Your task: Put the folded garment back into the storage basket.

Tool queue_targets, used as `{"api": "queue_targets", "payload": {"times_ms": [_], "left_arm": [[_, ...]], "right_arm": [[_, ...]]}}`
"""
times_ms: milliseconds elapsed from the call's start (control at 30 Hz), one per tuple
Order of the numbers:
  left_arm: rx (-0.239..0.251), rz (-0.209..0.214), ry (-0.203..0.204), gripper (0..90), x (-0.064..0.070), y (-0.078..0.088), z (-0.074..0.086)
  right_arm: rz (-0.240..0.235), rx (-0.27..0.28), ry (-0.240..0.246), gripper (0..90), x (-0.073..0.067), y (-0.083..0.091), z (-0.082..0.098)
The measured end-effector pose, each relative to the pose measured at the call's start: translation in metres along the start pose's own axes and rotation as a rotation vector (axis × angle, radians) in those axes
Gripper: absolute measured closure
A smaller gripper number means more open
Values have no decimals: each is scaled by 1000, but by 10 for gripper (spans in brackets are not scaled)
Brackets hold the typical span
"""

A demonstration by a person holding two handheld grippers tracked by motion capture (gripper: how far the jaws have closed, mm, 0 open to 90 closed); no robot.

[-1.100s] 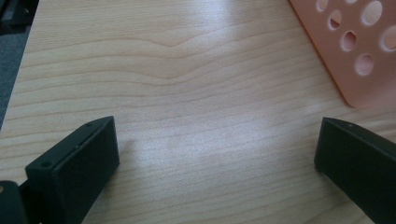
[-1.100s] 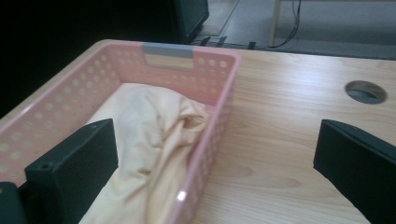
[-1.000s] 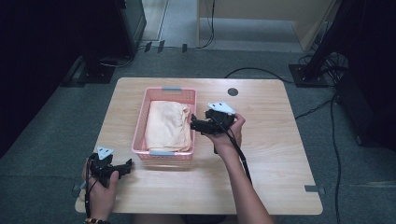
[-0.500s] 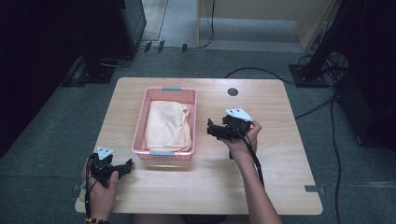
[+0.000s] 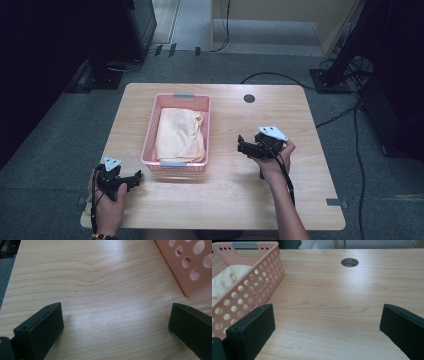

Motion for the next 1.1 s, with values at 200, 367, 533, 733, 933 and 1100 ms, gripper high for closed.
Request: {"api": "queue_targets", "payload": {"times_ms": [200,367,533,733,933,1100], "left_arm": [[0,0,0,0,0,0,0],[0,0,0,0,0,0,0],[0,0,0,0,0,0,0],[0,0,0,0,0,0,0],[0,0,0,0,0,0,0],[0,0,0,0,0,0,0]], "right_arm": [[18,-6,-11,0,17,3,11],[40,-11,-23,0,33,6,20],[62,-19,-34,0,48,9,28],[86,-23,-46,0,63,12,35],[106,-22,-59,0,77,17,39],[122,-29,-63,0,88,19,46]]}}
Point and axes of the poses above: each handheld gripper's, and its own axes: y roughly backward along the jaws, z roughly out of its underside, x roughly to its right, the point moved 10 cm from there along -y, roughly forward along the jaws, and after that the axes turned 5 degrees about -y, right-handed, at the moved point
